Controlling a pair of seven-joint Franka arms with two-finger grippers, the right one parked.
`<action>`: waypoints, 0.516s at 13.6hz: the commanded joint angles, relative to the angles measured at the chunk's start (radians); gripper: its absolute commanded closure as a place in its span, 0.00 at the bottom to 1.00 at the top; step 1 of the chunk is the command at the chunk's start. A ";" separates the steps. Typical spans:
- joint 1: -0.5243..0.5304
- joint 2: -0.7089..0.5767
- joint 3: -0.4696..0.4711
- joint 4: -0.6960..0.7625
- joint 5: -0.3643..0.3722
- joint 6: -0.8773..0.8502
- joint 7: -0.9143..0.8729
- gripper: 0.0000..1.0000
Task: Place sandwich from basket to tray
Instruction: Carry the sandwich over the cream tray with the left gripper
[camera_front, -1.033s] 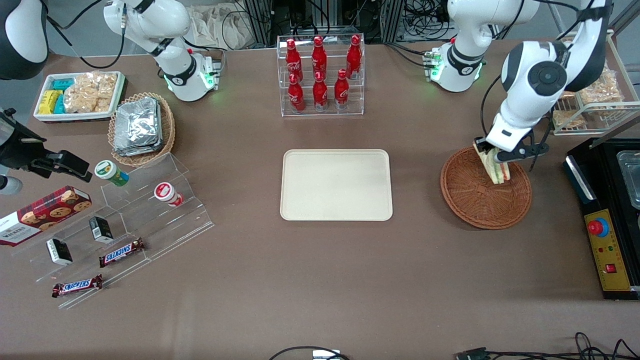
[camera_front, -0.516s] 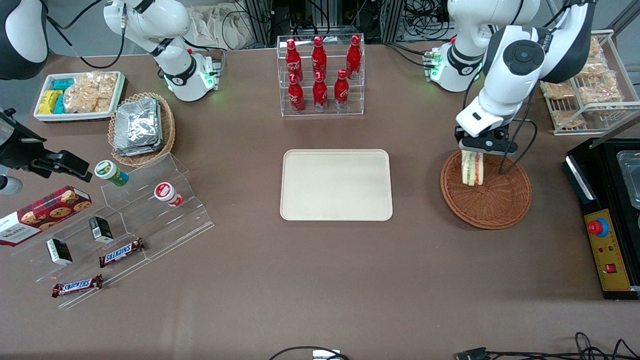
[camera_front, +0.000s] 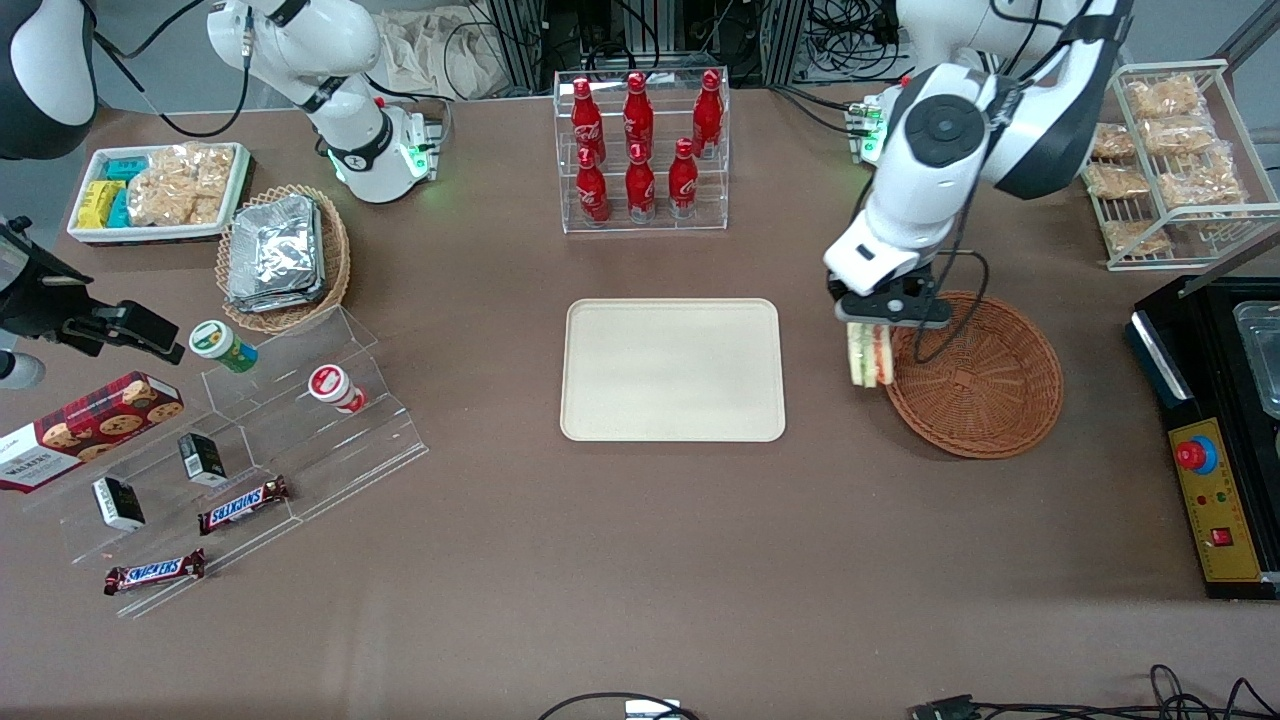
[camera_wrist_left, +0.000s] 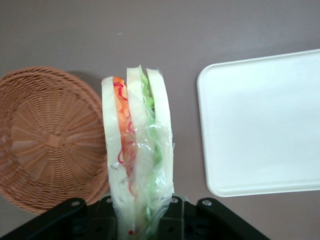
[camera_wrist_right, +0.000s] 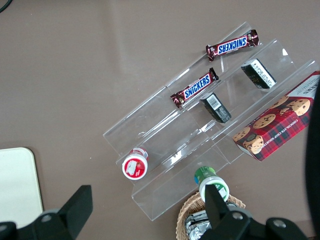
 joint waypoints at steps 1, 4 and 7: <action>-0.060 0.136 0.008 0.146 -0.006 -0.037 -0.086 0.84; -0.117 0.245 0.008 0.243 -0.043 -0.023 -0.117 0.80; -0.189 0.300 0.009 0.235 -0.031 0.078 -0.181 0.81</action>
